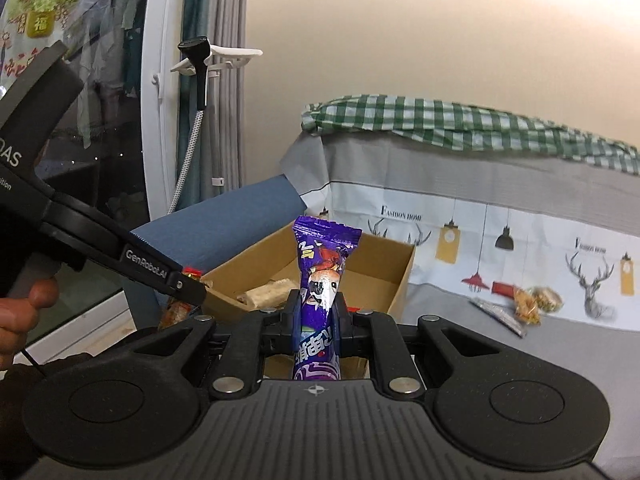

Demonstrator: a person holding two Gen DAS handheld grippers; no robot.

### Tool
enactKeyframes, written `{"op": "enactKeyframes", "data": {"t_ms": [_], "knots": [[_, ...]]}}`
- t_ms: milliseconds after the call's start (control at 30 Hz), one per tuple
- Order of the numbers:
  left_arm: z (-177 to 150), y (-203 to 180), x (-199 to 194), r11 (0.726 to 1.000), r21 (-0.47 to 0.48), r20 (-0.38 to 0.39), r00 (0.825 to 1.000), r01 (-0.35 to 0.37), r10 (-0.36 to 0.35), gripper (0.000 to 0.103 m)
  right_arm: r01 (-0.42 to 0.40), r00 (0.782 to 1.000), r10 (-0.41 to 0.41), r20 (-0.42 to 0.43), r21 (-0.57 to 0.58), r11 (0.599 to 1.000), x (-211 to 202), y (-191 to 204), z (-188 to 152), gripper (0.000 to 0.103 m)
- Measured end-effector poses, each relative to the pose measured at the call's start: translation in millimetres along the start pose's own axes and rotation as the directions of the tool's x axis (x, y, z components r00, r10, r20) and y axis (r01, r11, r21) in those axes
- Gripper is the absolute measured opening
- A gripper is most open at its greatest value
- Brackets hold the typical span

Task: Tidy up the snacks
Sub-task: 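Carry the red-gold candy and purple candy bar over the cardboard box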

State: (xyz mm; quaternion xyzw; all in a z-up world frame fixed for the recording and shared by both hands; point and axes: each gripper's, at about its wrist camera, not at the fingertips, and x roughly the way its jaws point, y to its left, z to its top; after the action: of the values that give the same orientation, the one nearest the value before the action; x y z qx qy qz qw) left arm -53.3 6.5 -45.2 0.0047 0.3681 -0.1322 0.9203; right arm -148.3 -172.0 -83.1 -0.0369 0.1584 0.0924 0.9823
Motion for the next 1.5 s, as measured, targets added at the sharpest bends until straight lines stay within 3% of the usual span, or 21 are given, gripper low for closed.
{"op": "enactKeyframes", "data": {"t_ms": [433,1067,1500], "knots": [[-2,7,-1,1.000,-0.020,0.018,1.000,0.009,-0.009,0.018,0.009,1.000,-0.009,-0.011,-0.024,1.000,3,7,1,0.015],[0,9,17,1.000,-0.019,-0.020,1.000,-0.005,0.004,0.018,0.000,0.998,0.001,-0.067,0.004,1.000,23,1,-2,0.015],[33,26,46,1.000,-0.026,-0.027,1.000,-0.014,0.013,0.018,0.008,0.994,-0.007,-0.113,0.009,1.000,56,-12,1,0.015]]}}
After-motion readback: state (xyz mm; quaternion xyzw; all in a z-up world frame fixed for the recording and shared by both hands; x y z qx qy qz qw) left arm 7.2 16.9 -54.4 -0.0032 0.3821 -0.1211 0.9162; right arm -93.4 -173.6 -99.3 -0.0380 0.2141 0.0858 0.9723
